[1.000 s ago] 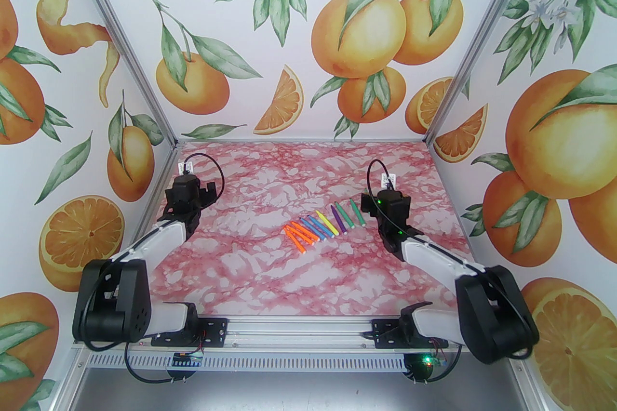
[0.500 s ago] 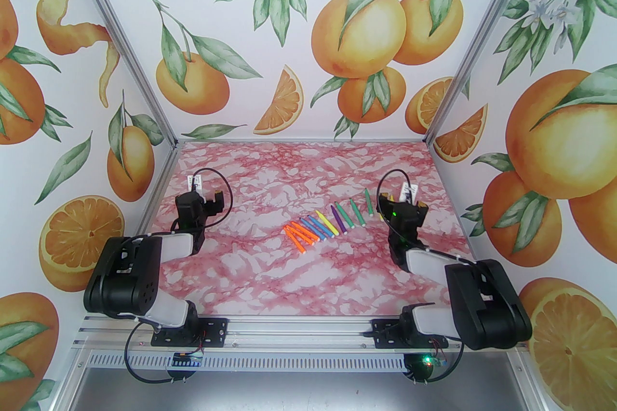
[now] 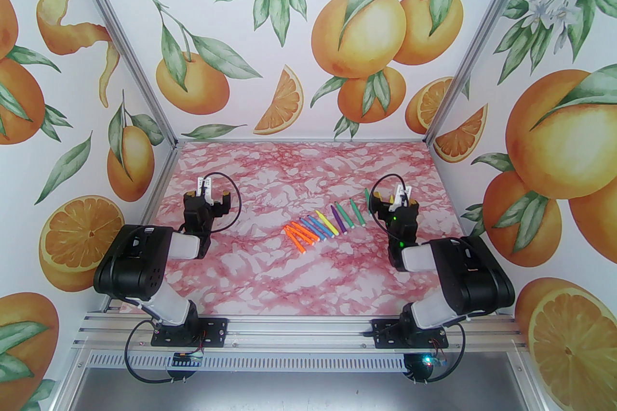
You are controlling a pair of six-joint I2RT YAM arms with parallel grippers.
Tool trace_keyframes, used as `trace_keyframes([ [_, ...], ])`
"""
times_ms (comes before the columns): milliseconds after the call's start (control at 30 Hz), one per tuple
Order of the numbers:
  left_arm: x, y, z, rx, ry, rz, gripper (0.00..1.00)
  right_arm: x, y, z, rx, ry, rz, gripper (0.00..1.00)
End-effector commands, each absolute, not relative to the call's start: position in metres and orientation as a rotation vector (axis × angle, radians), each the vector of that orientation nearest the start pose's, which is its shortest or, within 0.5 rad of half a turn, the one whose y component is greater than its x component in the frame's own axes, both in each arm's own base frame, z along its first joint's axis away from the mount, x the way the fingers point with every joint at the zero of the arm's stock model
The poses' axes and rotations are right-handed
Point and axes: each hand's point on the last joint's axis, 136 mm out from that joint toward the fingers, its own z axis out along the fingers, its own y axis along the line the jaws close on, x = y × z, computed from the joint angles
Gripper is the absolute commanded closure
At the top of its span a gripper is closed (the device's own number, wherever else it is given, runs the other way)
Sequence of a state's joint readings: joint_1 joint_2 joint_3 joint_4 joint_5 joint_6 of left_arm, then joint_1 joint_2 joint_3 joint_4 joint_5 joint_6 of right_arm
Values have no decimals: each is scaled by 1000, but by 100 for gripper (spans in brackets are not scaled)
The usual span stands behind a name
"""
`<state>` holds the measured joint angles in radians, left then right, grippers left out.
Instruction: Open the pen caps
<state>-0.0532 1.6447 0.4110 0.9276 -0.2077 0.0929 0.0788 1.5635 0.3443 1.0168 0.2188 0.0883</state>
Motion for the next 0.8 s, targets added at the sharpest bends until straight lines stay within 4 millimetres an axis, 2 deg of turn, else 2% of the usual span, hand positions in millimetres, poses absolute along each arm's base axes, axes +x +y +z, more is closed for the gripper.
trace_keyframes([
  [0, 413, 13, 105, -3, 1825, 205, 0, 400, 0, 117, 138, 1791, -46, 0],
  [767, 413, 12, 105, 1, 1819, 201, 0, 401, 7, 114, 101, 1808, -63, 0],
])
